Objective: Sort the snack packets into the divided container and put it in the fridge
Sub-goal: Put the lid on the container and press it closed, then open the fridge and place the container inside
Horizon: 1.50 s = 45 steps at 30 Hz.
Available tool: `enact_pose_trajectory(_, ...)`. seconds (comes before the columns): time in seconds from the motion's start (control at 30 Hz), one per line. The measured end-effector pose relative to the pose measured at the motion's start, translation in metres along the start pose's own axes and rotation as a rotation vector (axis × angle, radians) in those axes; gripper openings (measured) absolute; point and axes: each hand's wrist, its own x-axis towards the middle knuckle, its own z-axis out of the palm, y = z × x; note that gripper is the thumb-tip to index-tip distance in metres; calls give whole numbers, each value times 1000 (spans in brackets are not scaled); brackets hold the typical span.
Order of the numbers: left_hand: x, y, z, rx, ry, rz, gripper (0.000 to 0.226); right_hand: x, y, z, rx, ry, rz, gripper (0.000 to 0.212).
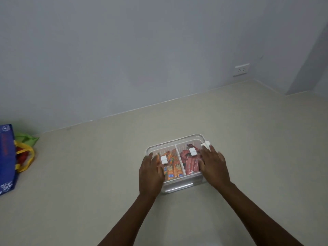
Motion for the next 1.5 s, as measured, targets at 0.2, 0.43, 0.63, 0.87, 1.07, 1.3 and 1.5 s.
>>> enact_pose_trajectory(0.2, -42, -4, 0, 182, -216, 213, 45, -70, -11, 4, 75, -114, 53, 64)
enact_pose_trajectory(0.43, -114, 8, -13, -125, -337, 411, 51, -183, -52, -27, 208, 96, 259, 58)
enact_pose_trajectory(0.63, -184, 61, -6, -362, -532, 689, 49, -318, -57, -83, 119, 311, 584, 53)
enact_pose_trajectory(0.87, -275, 164, -11, -571, -842, 1016, 49, -478, -30, -153, -91, 516, 946, 55)
enact_pose_trajectory(1.07, -332, 259, -18, -575, -927, 1251, 48, -549, 0, -218, -211, 640, 1135, 58)
enact_pose_trajectory(1.3, -382, 399, -32, -593, -982, 1250, 62, -582, 56, -272, -262, 571, 1214, 70)
enact_pose_trajectory(1.5, -413, 468, -13, -694, -1163, 979, 55, -602, 99, -281, -303, 502, 1182, 76)
